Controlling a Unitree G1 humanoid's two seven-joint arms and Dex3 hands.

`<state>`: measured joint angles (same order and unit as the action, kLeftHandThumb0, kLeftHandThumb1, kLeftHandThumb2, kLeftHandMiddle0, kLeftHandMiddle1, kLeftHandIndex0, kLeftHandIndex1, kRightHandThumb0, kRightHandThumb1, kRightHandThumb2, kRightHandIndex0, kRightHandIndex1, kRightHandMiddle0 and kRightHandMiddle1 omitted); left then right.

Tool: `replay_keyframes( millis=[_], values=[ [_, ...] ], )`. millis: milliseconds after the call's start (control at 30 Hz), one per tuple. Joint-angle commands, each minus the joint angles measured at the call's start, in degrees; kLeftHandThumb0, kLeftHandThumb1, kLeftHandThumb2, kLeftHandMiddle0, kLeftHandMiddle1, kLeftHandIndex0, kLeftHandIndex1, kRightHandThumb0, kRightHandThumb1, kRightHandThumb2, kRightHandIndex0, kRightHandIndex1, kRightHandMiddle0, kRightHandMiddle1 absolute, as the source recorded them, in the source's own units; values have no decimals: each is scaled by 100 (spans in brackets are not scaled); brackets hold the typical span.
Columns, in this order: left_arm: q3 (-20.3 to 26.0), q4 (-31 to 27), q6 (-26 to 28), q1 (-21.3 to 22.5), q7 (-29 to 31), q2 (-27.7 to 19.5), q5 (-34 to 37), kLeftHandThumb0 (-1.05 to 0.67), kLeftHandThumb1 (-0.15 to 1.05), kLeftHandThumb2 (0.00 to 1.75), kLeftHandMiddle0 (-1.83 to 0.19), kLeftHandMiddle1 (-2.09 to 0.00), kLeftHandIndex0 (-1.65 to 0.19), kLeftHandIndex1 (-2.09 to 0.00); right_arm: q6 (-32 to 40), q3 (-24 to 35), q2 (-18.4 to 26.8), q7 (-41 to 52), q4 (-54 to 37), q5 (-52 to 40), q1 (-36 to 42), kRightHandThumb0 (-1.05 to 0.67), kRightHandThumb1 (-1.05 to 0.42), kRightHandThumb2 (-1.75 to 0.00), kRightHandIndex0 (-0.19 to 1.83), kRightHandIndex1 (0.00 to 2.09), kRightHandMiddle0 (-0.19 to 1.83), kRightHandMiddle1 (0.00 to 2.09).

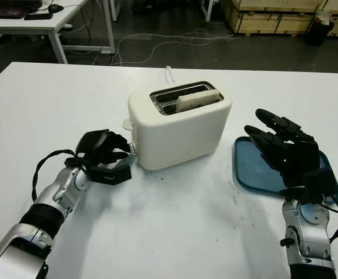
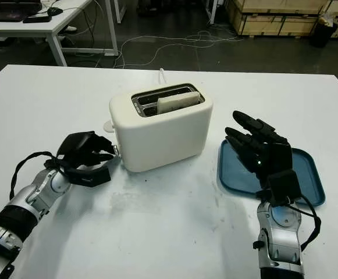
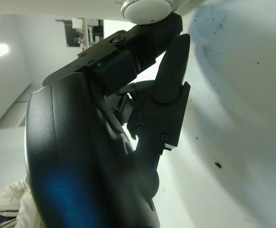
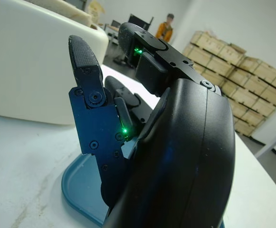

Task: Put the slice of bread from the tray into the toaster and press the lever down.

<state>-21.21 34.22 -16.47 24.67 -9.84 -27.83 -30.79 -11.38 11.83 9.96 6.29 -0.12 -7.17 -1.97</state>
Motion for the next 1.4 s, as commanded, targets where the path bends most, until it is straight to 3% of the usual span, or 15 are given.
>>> replay_keyframes(
  millis=[0, 267, 467, 700, 833, 1000, 1367],
  values=[
    [-104, -273, -217, -239, 158, 101, -76, -32, 91, 2, -80, -121, -123, -2, -39, 13, -26, -5, -13, -48, -50, -46, -83, 0, 91, 0, 82, 0],
    [926, -1232, -410, -346, -202, -655, -10, -30, 86, 0, -84, -122, -125, -3, -37, 0, -23, 12, 14, -38, -49, -46, -84, 0, 91, 0, 82, 0],
    [1659, -2169, -186, -413, 96, -1061, 2, -33, 85, 0, -83, -112, -121, -1, -39, -10, -40, 34, 27, -88, -57, -44, -84, 0, 91, 0, 82, 0],
    [2089, -2798, 55, -195, 312, -1343, -153, -31, 78, 0, -96, -91, -125, -2, -12, -34, -10, 0, -10, -8, -50, -47, -84, 0, 90, 0, 82, 0],
    [2148, -3139, 304, -7, 381, -1331, -351, -27, 73, 0, -108, -74, -128, -2, -8, -46, -13, 26, -11, -36, -53, -47, -84, 0, 90, 0, 82, 0],
    [2019, -3271, 103, 162, 421, -1195, -318, -28, 69, 0, -119, -61, -134, -3, -21, -56, -11, 50, -1, -58, -60, -46, -84, 0, 89, 0, 81, 0],
    [1622, -3512, -168, 24, 1257, -781, -33, -24, 69, 1, -123, -62, -138, -4, 49, -46, -2, 15, -51, -36, -48, -47, -84, 0, 89, 0, 82, 0]
  ],
)
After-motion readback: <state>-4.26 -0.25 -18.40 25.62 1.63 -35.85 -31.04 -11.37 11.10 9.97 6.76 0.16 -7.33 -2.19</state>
